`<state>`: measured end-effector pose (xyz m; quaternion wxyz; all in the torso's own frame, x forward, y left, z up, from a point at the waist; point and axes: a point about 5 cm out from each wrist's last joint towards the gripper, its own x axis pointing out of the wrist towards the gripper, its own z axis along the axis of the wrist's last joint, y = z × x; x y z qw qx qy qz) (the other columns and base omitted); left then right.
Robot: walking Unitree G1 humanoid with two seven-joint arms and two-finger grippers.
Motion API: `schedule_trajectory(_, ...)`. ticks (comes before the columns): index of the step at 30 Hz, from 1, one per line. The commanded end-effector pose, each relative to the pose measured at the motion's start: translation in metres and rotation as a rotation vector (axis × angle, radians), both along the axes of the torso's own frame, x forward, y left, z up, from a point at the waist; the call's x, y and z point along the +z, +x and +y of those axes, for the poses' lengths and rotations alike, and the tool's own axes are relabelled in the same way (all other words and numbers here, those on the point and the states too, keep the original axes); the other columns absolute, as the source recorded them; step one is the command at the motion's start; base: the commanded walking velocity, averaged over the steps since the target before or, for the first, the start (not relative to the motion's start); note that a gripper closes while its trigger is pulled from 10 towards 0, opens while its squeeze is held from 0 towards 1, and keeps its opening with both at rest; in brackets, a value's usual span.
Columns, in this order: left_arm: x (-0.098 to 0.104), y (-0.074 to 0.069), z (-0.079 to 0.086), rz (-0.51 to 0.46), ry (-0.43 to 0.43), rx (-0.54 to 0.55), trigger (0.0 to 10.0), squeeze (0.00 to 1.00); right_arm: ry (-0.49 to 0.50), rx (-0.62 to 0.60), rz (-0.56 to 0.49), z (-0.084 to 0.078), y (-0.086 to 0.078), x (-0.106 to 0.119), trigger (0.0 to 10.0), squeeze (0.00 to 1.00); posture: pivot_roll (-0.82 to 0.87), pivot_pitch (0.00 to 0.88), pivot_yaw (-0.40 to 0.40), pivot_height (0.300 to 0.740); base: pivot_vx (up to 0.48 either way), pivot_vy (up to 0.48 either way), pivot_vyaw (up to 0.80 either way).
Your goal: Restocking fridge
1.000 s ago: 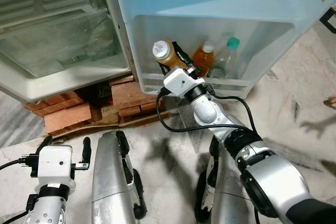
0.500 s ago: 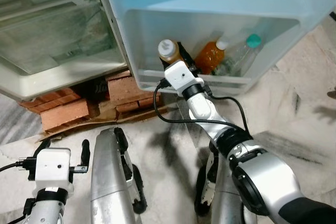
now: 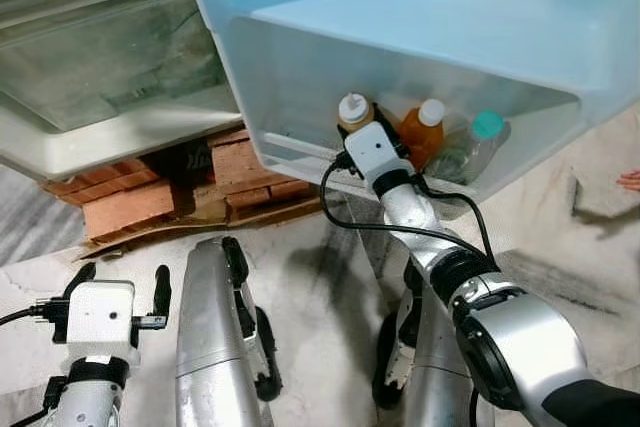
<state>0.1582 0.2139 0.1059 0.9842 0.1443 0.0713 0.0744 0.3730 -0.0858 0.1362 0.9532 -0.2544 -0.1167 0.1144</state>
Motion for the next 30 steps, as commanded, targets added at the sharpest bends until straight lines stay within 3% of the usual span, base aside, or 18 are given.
schedule_trajectory(1, -0.005, -0.004, 0.002, 0.037, -0.003, 0.002, 10.0, 0.00, 0.009, -0.100, 0.045, -0.025, 0.001, -0.009, 10.0, 0.00, 0.17, 0.396, 0.010, 0.488, 0.000, 0.000, 0.00)
schedule_trajectory(8, -0.007, -0.001, 0.002, 0.043, -0.003, -0.005, 10.0, 0.00, 0.099, -0.121, 0.104, -0.036, 0.003, -0.011, 10.0, 0.00, 0.17, 0.382, 0.016, 0.488, 0.000, 0.000, 0.00)
schedule_trajectory(9, -0.007, 0.000, 0.002, 0.043, -0.003, -0.006, 10.0, 0.00, 0.114, -0.120, 0.110, -0.036, 0.003, -0.011, 10.0, 0.07, 0.17, 0.382, 0.016, 0.488, 0.000, 0.000, 0.00)
schedule_trajectory(10, -0.007, 0.000, 0.003, 0.044, -0.003, -0.006, 10.0, 0.00, 0.127, -0.121, 0.114, -0.036, 0.003, -0.011, 10.0, 1.00, 0.17, 0.377, 0.017, 0.488, 0.000, 0.000, 0.00)
schedule_trajectory(30, -0.022, 0.013, 0.006, 0.060, -0.003, 0.005, 10.0, 0.00, 0.194, -0.090, 0.030, -0.044, 0.013, 0.019, 10.0, 1.00, 0.14, 0.282, 0.004, 0.488, 0.000, 0.000, 0.00)
